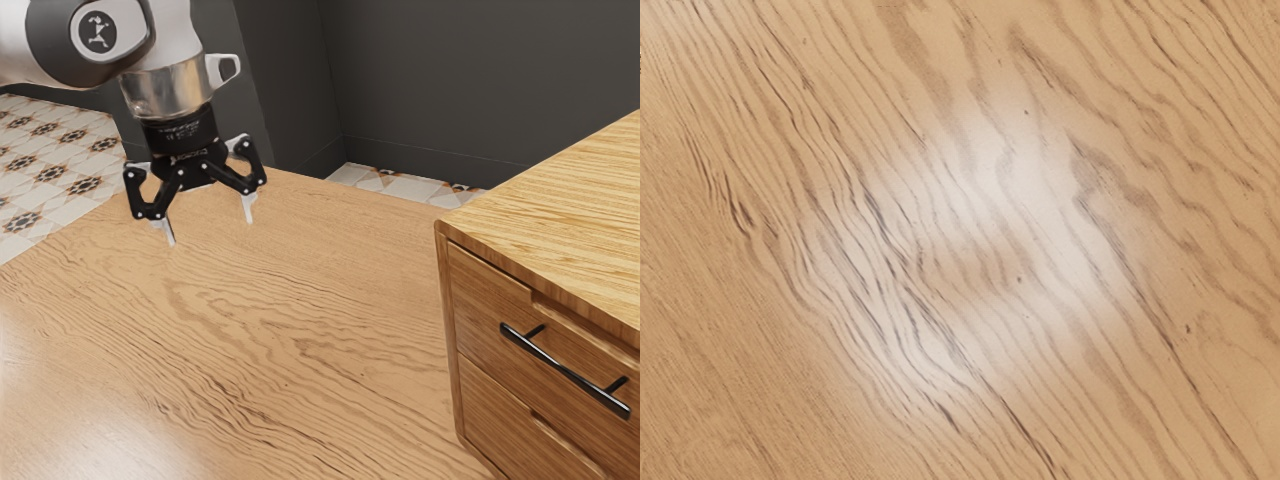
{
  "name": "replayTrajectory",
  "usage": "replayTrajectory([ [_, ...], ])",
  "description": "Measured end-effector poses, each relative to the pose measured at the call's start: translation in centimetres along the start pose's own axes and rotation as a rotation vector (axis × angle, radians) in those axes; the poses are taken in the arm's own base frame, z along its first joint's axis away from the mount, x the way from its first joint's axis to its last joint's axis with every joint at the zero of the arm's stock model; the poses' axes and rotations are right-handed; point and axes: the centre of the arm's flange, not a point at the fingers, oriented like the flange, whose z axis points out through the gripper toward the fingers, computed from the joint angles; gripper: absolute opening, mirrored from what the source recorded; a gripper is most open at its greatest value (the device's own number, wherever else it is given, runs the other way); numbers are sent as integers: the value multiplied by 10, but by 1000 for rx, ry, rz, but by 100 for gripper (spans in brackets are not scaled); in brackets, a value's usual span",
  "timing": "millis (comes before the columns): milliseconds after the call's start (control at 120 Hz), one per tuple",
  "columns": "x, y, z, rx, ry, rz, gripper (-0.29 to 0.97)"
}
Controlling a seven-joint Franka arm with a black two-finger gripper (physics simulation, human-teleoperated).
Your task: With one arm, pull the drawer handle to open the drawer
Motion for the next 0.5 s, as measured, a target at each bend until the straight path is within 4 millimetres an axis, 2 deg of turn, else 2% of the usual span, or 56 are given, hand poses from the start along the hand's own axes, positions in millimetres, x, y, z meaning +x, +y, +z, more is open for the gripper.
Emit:
replayTrajectory([
  [208, 23, -10, -9, -67, 33, -244, 68],
  [317, 13, -45, -93, -220, 112, -349, 68],
  [375, 7, -59, -114, -258, 131, -396, 68],
  [425, -2, -53, -112, -252, 122, -406, 68],
  [500, -34, -13, -85, -212, 78, -349, 68],
])
